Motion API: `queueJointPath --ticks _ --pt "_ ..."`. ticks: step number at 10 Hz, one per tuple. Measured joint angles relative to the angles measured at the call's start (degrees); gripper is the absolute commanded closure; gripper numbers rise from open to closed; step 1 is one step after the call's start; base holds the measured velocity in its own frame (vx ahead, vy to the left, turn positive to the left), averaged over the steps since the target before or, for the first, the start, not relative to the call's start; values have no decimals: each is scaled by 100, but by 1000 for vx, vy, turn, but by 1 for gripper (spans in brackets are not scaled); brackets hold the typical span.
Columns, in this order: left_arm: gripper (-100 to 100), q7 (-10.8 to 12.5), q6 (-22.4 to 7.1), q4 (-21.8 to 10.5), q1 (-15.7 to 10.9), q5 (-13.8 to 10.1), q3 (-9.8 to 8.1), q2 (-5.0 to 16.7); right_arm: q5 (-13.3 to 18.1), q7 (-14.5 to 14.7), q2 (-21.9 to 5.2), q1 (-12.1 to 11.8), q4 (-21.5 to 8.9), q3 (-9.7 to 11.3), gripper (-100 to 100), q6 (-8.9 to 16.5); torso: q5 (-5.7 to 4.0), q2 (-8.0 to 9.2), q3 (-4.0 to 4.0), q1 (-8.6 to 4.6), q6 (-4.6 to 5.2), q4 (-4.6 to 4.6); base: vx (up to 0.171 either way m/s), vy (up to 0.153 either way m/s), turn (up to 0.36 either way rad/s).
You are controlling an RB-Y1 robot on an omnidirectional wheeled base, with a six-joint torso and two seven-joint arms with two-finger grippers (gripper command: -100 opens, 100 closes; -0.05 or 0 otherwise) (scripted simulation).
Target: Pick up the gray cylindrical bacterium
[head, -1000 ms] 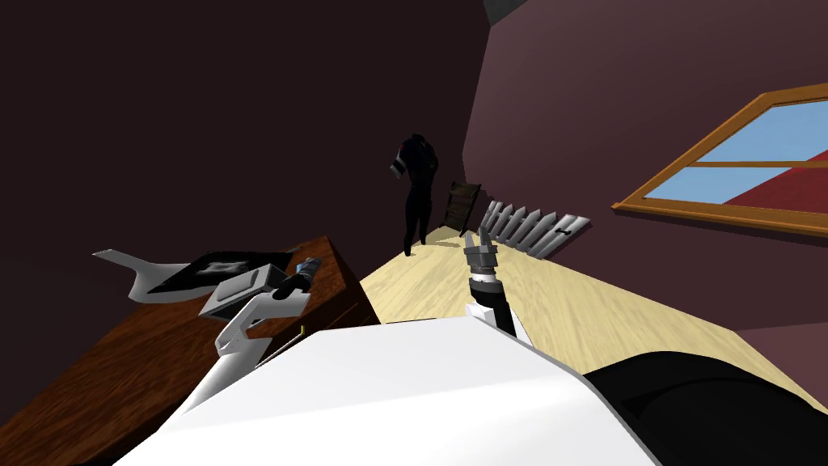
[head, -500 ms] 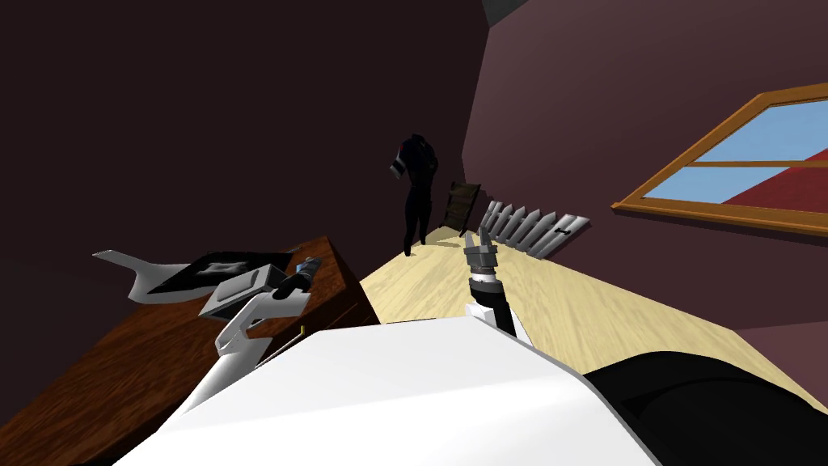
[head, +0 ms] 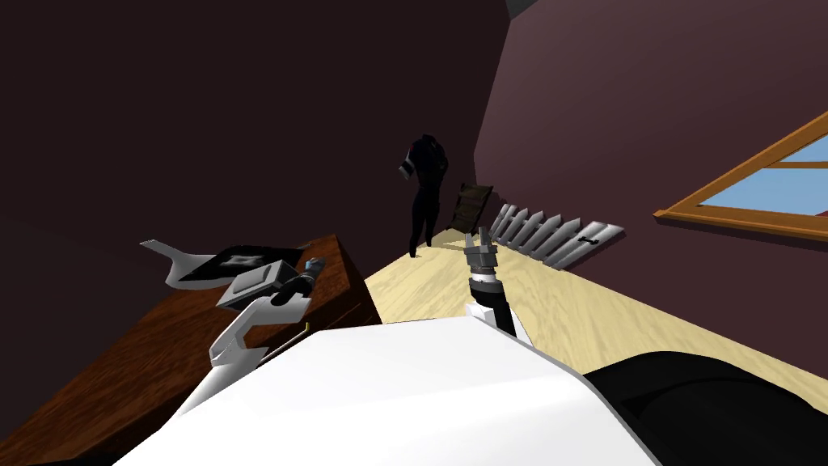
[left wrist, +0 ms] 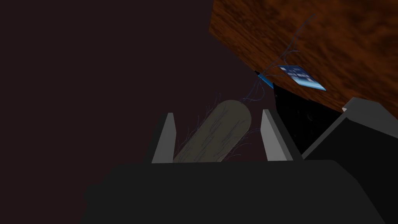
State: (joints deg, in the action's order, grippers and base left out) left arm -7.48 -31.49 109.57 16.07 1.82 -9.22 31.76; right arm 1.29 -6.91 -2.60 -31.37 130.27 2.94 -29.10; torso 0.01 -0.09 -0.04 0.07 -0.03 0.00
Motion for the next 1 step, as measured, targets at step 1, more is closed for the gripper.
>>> queueJointPath --ticks 1 --pt "0 0 -4 15 8 -1 4 -2 0 0 0 1 0 0 0 0 0 6 3 2 3 1 0 0 0"
